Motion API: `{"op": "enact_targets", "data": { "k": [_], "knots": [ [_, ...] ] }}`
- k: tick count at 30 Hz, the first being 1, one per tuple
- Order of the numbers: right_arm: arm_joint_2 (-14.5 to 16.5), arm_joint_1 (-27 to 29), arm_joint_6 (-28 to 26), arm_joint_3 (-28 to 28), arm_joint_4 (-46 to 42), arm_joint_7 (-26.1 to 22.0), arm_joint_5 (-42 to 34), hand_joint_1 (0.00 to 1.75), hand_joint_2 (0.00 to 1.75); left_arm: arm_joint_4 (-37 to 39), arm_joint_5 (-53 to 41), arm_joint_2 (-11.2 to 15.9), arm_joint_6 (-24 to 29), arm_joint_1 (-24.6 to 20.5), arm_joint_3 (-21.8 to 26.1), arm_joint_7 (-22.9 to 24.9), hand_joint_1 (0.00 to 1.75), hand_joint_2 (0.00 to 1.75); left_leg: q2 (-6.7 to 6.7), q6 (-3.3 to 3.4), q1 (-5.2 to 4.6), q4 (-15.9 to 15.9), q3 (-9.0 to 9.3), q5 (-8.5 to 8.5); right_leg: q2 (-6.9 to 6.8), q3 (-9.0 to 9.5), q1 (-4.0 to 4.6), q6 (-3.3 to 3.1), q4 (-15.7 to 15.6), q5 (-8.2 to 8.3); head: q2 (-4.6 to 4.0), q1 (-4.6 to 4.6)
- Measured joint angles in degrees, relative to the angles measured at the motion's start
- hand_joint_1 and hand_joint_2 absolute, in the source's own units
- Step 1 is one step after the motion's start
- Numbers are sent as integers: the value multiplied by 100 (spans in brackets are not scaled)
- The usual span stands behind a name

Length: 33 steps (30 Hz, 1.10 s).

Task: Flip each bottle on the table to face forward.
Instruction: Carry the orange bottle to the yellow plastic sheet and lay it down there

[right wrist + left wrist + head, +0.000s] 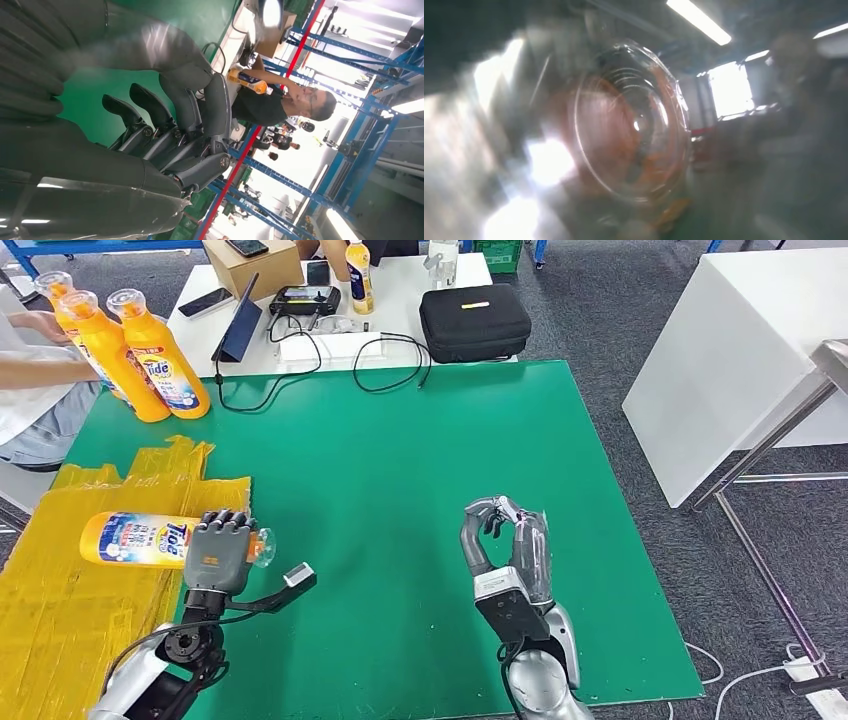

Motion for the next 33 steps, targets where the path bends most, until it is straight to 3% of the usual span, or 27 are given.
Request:
{"op": "enact_targets", "data": {
  "k": [8, 14, 17, 18, 22, 23, 25, 27, 29, 33],
  "knots": [
    [-14, -60, -2, 28, 132, -3, -5, 175, 175, 764, -2, 5, 21, -113, 498, -8, 175, 175, -1, -1, 1, 0, 0, 1, -1, 0, 1, 0, 1, 0, 1, 1],
    [-47, -107, -2, 82, 211, -3, -17, 175, 175, 1388, -2, 160, 23, -280, 430, 779, 175, 175, 0, -2, 1, 0, 0, 0, 0, -1, 1, -1, 1, 0, 0, 1],
    [-63, -133, -2, 119, 256, -2, -22, 175, 175, 1703, 4, 302, 38, -393, 434, 884, 175, 175, -1, -2, 3, -1, 0, 0, -1, 0, 2, -1, 1, -1, 1, 1],
    [-67, -139, -2, 130, 272, -3, -22, 175, 175, 1786, 17, 343, 42, -429, 451, 879, 158, 175, -1, -2, 3, -1, 1, 0, -1, 1, 2, -1, 1, -1, 1, 1],
    [-88, -145, -2, 160, 328, -3, -27, 175, 175, 1980, 352, 440, 54, -499, 677, 495, 31, 175, -1, -2, 3, -2, 2, 0, 0, 1, 2, -1, 1, -1, 0, 1],
    [-92, -145, -2, 162, 339, -3, -31, 174, 175, 1990, 510, 445, 58, -501, 796, 307, 21, 175, -1, -2, 3, -2, 2, 0, 0, 1, 2, -1, 1, -1, 1, 2],
    [-96, -145, -2, 166, 355, -3, -39, 152, 175, 1994, 750, 448, 66, -502, 1047, 4, 0, 175, 0, -2, 2, -2, 3, 0, 0, 2, 1, -2, 1, -1, 1, 3],
    [-102, -145, -2, 168, 365, -2, -46, 67, 175, 2001, 842, 439, 70, -505, 1260, -207, 0, 175, 2, -3, 2, -2, 4, 0, 1, 2, 1, -2, 1, -1, 1, 3],
    [-106, -145, -4, 169, 371, -2, -52, 1, 175, 2010, 874, 410, 70, -506, 1459, -389, 0, 175, 3, -3, 2, -2, 4, 0, 2, 2, 1, -2, 1, -1, 1, 3],
    [-107, -145, -8, 170, 373, -2, -60, 0, 175, 2013, 897, 305, 70, -501, 1828, -606, 0, 175, 3, -3, 2, -1, 5, 0, 3, 2, 1, -2, 1, -1, 1, 2]
  ]
}}
